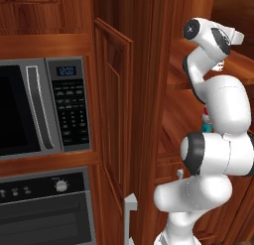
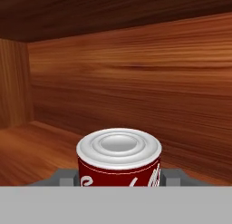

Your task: Stack two cans on top of the other two cans in the cabinet.

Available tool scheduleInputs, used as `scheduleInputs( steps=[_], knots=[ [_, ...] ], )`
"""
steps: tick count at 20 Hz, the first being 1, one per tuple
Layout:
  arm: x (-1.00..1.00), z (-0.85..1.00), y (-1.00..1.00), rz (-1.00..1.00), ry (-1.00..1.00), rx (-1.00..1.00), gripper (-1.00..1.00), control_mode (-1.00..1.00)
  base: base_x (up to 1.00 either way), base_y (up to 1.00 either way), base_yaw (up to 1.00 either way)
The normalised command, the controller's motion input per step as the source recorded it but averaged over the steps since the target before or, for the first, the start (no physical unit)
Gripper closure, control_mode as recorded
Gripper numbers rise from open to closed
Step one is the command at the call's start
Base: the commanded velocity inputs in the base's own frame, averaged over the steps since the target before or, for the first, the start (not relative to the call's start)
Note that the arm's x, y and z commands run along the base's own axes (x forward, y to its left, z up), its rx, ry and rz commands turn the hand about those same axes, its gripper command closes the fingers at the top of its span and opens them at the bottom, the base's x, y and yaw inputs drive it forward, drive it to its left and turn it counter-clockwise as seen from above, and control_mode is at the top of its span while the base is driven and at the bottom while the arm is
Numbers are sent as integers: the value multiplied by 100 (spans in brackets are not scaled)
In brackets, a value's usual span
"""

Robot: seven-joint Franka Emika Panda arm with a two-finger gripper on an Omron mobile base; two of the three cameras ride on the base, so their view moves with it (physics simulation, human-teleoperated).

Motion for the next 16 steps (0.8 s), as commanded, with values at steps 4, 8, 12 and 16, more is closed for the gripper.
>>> scheduleInputs(
  steps=[4, 8, 12, 16],
  knots=[
    [8, -7, -5, 0, -3, 2, 100, -100, 0, 0, 0],
    [7, -7, -3, 0, -3, 1, 100, -100, 0, 0, 0],
    [7, -5, -2, 0, -4, 0, 100, -100, 0, 0, 0],
    [2, 0, -1, 0, -6, 0, 100, -100, 0, 0, 0]
  ],
)
